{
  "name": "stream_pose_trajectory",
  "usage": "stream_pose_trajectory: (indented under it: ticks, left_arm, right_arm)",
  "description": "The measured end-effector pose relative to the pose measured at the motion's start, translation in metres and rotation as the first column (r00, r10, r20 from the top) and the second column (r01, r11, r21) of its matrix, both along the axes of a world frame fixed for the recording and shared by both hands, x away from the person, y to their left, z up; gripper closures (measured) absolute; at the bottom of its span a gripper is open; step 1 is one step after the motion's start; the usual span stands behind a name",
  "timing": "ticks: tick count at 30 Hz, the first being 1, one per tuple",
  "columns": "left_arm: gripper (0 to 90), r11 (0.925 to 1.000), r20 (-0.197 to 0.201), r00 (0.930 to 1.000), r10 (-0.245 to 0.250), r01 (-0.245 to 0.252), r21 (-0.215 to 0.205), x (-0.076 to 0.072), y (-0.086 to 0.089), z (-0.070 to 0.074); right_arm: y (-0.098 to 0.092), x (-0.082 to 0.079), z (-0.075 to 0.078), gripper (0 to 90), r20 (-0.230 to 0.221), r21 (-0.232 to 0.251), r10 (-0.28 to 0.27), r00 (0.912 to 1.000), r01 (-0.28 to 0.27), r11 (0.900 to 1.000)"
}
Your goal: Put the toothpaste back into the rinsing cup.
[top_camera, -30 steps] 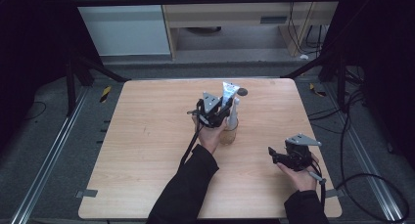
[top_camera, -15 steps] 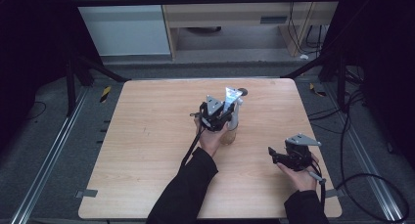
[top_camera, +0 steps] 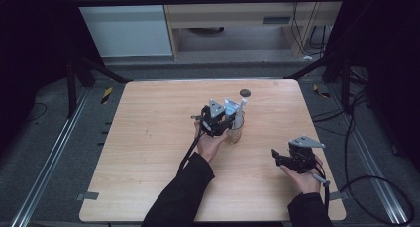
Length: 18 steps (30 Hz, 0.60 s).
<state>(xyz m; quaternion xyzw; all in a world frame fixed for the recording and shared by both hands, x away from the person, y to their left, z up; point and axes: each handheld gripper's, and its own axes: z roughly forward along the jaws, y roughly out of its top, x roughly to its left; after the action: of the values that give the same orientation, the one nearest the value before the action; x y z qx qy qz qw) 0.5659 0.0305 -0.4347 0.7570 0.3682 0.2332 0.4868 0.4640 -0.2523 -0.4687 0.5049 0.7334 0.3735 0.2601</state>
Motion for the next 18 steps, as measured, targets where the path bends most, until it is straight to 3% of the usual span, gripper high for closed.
stream_pose_trajectory:
  ticks: [5, 8, 10, 18]
  left_arm:
    - [56.2, 0.9998, -0.007, 0.9998, -0.019, 0.019, 0.009, -0.003, 0.000, -0.002]
    - [54.0, 0.9993, 0.024, 0.9993, -0.028, 0.029, -0.022, -0.009, 0.006, 0.004]
    - [52.6, 0.9994, 0.044, 0.9986, -0.029, 0.029, -0.020, -0.013, 0.010, 0.011]
    - [44.7, 0.9993, 0.049, 0.9981, -0.037, 0.037, 0.003, -0.034, 0.033, 0.024]
  right_arm:
    - [0.000, 0.000, 0.000, 28.8, -0.002, 0.000, -0.002, 1.0000, 0.002, 1.000]
    - [0.000, -0.001, 0.001, 28.8, 0.001, 0.001, -0.003, 1.0000, 0.003, 1.000]
    - [0.000, 0.000, 0.000, 28.8, 0.002, 0.001, -0.003, 1.0000, 0.003, 1.000]
    - [0.001, -0.001, 0.001, 28.6, -0.003, 0.005, -0.004, 1.0000, 0.004, 1.000]
